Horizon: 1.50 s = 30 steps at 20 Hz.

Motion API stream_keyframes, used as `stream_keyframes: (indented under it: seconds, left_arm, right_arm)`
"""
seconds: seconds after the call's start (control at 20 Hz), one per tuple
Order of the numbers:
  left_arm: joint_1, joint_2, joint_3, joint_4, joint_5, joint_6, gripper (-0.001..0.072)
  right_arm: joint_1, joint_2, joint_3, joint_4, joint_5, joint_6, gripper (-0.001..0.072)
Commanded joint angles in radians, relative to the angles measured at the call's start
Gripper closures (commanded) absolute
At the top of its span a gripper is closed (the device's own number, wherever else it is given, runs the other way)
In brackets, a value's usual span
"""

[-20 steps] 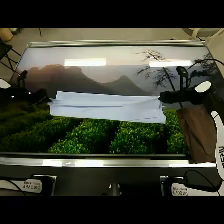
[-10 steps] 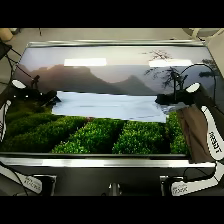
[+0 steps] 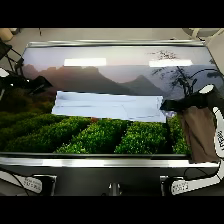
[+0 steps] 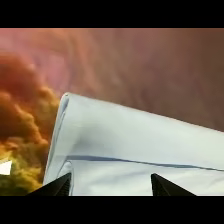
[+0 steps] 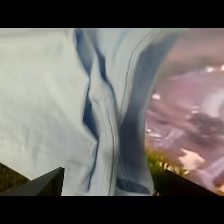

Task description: Fold the shirts.

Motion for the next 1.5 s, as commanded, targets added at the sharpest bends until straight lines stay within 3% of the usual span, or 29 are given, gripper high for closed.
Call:
stream_keyframes:
  seconds: [0.0, 0.25, 0.3, 0.35, 0.4, 0.45, 0.5, 0.55, 0.6, 0.8, 1.45]
  left_arm:
    - [-0.054, 0.073, 0.015, -0.001, -0.014, 0.003, 0.0105]
    - [-0.217, 0.094, 0.014, -0.001, -0.011, 0.013, 0.0105]
    - [-0.251, 0.091, 0.014, -0.001, -0.006, 0.033, 0.0105]
    - [-0.284, 0.085, 0.014, -0.001, 0.001, 0.044, 0.0105]
    - [-0.319, 0.076, 0.014, -0.001, 0.009, 0.045, 0.011]
    - [-0.352, 0.064, 0.014, -0.002, 0.014, 0.044, 0.0114]
    - [-0.389, 0.045, 0.014, -0.002, 0.016, 0.044, 0.0302]
    - [-0.431, 0.021, 0.014, -0.002, 0.021, 0.045, 0.062]
    - [-0.473, -0.003, 0.014, -0.002, 0.039, 0.046, 0.0656]
    - [-0.637, -0.103, 0.015, -0.021, 0.178, 0.045, 0.0676]
    - [-0.864, -0.332, 0.015, -0.626, 0.378, 0.046, 0.0677]
  right_arm:
    - [-0.018, -0.076, -0.003, 0.132, 0.048, -0.003, -0.0001]
    - [0.071, -0.122, -0.003, 0.187, -0.082, 0.064, 0.0031]
    - [0.092, -0.12, -0.002, 0.195, -0.092, 0.072, 0.0172]
    - [0.106, -0.117, 0.01, 0.207, -0.082, 0.072, 0.0461]
    - [0.106, -0.114, 0.031, 0.225, -0.05, 0.072, 0.0688]
    - [0.103, -0.1, 0.055, 0.24, -0.023, 0.069, 0.0684]
    - [0.103, -0.078, 0.082, 0.234, -0.003, 0.064, 0.0685]
    - [0.103, -0.052, 0.112, 0.222, 0.013, 0.064, 0.0686]
    - [0.105, -0.019, 0.142, 0.221, 0.034, 0.066, 0.0686]
    - [0.105, 0.118, 0.186, 0.22, 0.129, 0.097, 0.0686]
    - [0.105, 0.457, 0.186, 0.213, 0.36, 0.174, 0.0685]
